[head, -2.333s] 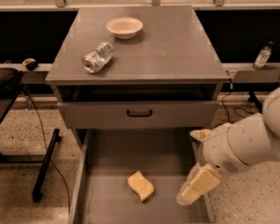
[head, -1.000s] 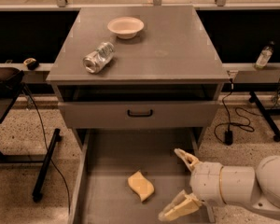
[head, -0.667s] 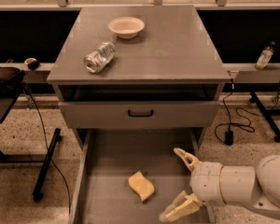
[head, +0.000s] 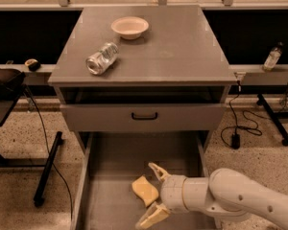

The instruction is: Pick sponge from middle drawer and place on counter

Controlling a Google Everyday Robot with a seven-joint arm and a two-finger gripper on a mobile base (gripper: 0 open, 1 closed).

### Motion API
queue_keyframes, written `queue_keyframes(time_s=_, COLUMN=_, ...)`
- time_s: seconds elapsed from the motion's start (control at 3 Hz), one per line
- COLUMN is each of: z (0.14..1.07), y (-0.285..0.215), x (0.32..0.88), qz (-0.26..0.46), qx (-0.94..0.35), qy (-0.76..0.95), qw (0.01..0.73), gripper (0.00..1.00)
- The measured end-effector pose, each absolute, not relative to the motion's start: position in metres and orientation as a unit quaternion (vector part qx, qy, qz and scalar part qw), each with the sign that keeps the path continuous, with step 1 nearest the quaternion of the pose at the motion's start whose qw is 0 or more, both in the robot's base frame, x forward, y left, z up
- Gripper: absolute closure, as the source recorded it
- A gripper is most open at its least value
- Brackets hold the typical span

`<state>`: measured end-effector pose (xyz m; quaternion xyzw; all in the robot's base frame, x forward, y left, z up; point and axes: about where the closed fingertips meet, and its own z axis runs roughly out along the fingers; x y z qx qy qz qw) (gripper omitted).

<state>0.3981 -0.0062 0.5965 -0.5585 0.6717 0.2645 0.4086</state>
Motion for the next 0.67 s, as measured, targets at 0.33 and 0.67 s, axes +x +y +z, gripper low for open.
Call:
queue_keyframes(time_s=0.33, z=0.545, y=-0.008, x=0.425, qz=0.232, qx=-0.547, qy=0.677, qw=0.434, gripper=0.00)
queue_keyframes(time_s=0.67, z=0.531, y=-0.008, x=0.430, qz=0.227, qx=-0.536, qy=0.684, qw=0.439, gripper=0.00)
